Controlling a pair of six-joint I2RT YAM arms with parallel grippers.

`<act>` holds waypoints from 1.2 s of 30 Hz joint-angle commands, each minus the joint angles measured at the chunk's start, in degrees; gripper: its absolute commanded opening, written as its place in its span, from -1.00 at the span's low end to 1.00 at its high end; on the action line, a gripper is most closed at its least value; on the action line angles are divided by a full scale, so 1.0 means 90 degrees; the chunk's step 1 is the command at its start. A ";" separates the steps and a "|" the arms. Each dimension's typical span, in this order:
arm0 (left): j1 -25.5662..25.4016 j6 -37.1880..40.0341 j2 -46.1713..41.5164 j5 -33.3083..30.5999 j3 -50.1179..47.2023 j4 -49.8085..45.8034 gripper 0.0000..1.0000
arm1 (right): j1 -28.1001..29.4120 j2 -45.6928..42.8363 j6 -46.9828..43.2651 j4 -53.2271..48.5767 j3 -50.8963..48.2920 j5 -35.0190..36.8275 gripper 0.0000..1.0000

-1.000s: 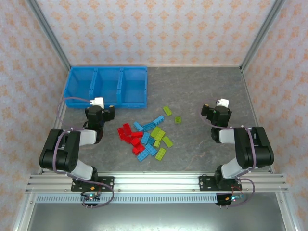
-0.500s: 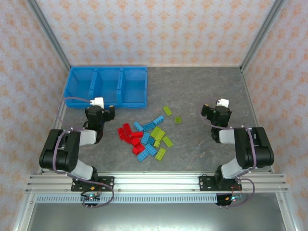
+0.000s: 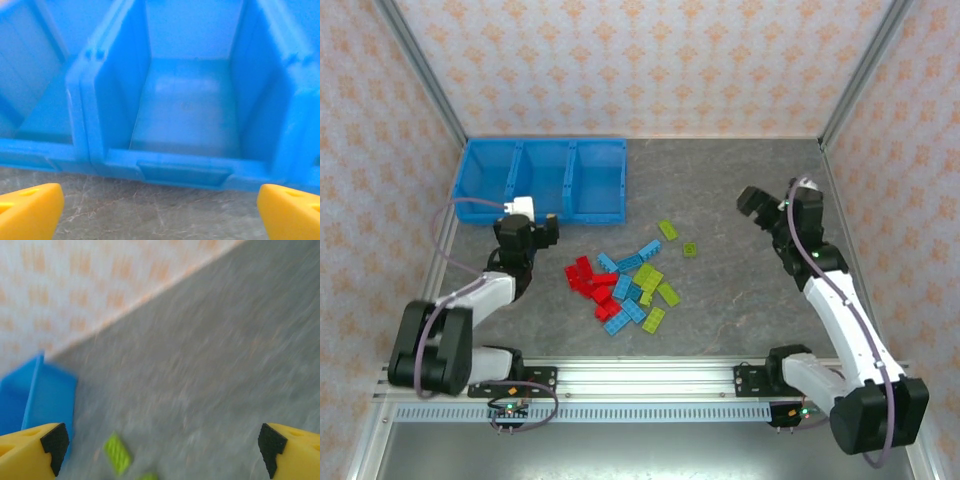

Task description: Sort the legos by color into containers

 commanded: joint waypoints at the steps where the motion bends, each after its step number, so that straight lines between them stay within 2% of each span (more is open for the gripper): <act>1: -0.0363 -0.0648 -0.0997 -0.0363 0.0887 -0.2349 1.00 | 0.0529 0.0479 0.0043 -0.2065 0.0400 -0.1407 0.98; 4: -0.0747 -0.1603 -0.1474 -0.0217 0.1675 -0.4211 1.00 | 0.1188 0.1030 -0.0248 -0.2546 0.0900 -0.1742 0.99; 6: -0.0919 -0.2374 -0.1601 0.0175 0.1967 -0.5185 0.93 | 0.1654 0.1346 -0.0426 -0.2654 0.1177 -0.1763 0.98; 9: -0.0954 -0.2870 -0.1466 0.1113 0.1990 -0.5971 0.80 | 0.1984 0.1641 -0.0422 -0.2419 0.1292 -0.1764 0.99; 12: -0.0973 -0.2949 -0.1113 0.1517 0.1914 -0.6581 0.63 | 0.2068 0.1924 -0.0349 -0.2158 0.1306 -0.1812 0.98; 16: -0.1008 -0.3268 -0.0774 0.1596 0.1630 -0.6490 0.51 | 0.2120 0.2366 -0.0405 -0.2182 0.1440 -0.1759 0.98; 17: -0.1018 -0.3646 -0.0707 0.1672 0.1518 -0.6268 0.46 | 0.2147 0.2472 -0.0426 -0.2252 0.1503 -0.1738 0.98; 20: -0.1076 -0.4213 -0.0356 0.1773 0.1355 -0.5771 0.22 | 0.2208 0.2615 -0.0408 -0.2375 0.1575 -0.1675 0.98; 24: -0.1196 -0.4219 0.0249 0.1811 0.1521 -0.5707 -0.08 | 0.2236 0.2475 -0.0309 -0.2309 0.1404 -0.1549 0.99; 36: -0.1364 -0.4103 0.1177 0.1990 0.1425 -0.5211 -0.03 | 0.2230 0.2640 -0.0252 -0.2273 0.1312 -0.1451 0.98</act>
